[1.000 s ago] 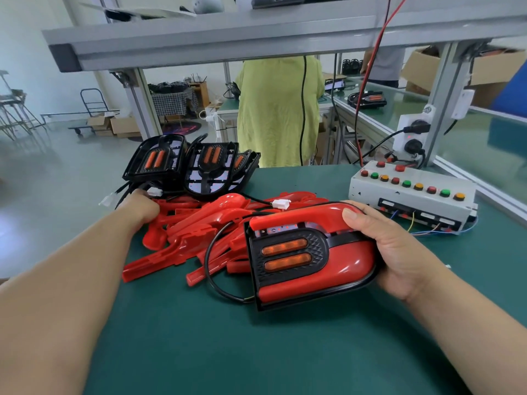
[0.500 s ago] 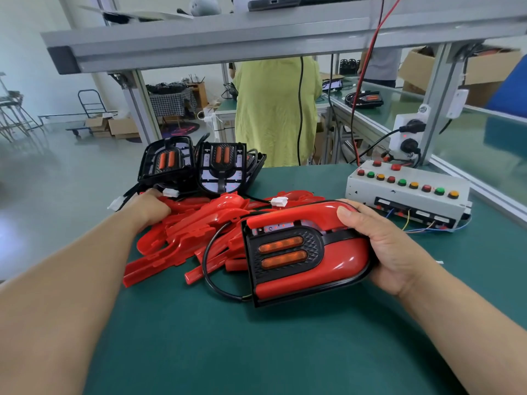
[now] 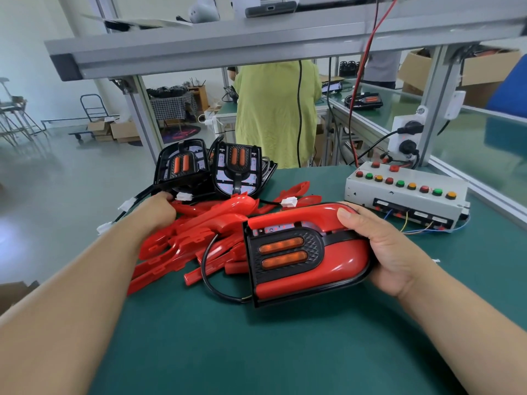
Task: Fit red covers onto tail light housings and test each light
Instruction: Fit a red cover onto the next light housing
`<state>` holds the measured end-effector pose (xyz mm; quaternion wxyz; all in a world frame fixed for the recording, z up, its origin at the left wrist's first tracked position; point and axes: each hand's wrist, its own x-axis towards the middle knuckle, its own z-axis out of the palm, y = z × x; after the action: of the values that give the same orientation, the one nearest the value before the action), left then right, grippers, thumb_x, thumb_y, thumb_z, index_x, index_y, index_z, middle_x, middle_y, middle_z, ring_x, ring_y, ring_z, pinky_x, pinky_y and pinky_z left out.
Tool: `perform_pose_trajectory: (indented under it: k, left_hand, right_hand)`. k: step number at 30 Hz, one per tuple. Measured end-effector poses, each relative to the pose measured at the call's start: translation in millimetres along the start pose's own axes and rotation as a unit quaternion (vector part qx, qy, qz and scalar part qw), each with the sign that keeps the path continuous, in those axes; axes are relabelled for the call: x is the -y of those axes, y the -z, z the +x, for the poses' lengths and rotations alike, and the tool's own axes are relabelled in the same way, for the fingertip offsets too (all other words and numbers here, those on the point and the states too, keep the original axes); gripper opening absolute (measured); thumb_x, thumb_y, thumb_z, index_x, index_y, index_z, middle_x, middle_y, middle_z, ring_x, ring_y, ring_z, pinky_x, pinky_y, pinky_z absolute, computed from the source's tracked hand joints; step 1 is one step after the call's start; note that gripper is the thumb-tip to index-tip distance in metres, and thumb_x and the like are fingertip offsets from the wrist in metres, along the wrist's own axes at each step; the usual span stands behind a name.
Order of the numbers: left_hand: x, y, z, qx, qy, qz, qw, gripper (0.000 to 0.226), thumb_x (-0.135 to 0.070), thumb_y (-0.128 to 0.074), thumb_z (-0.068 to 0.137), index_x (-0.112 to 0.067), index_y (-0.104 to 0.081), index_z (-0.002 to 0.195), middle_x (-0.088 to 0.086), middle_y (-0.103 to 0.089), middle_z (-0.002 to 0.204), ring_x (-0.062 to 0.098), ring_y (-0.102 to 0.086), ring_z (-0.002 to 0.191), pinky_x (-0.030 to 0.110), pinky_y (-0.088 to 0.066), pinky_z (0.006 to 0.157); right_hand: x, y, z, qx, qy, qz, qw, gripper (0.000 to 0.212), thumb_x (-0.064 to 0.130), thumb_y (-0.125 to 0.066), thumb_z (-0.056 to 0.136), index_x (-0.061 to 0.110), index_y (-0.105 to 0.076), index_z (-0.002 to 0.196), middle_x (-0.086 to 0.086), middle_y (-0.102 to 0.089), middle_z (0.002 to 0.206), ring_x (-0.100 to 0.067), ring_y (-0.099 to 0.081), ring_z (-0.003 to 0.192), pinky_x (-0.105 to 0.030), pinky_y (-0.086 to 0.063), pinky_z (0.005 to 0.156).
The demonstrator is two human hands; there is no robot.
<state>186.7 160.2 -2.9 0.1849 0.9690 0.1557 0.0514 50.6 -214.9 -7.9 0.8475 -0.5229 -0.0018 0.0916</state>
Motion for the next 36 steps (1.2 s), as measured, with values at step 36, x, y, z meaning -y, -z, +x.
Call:
perform_pose_trajectory:
  k: [36]
  left_hand:
    - [-123,-11,-183,-0.057,-0.46,-0.24,0.853,0.02,-0.008,-0.06,0.096,-0.017,-0.073,0.108,-0.015,-0.057,0.098,-0.01,-0.053,0.096,0.005,-0.038,0.084]
  right_hand:
    - [1,1,4,-0.084,0.047,-0.012,0.995,0.055,0.055,-0.036,0.101,0.025,-0.08,0.088,-0.009,-0.076,0.104,-0.025,-0.075,0.089,-0.042,-0.062,0.076]
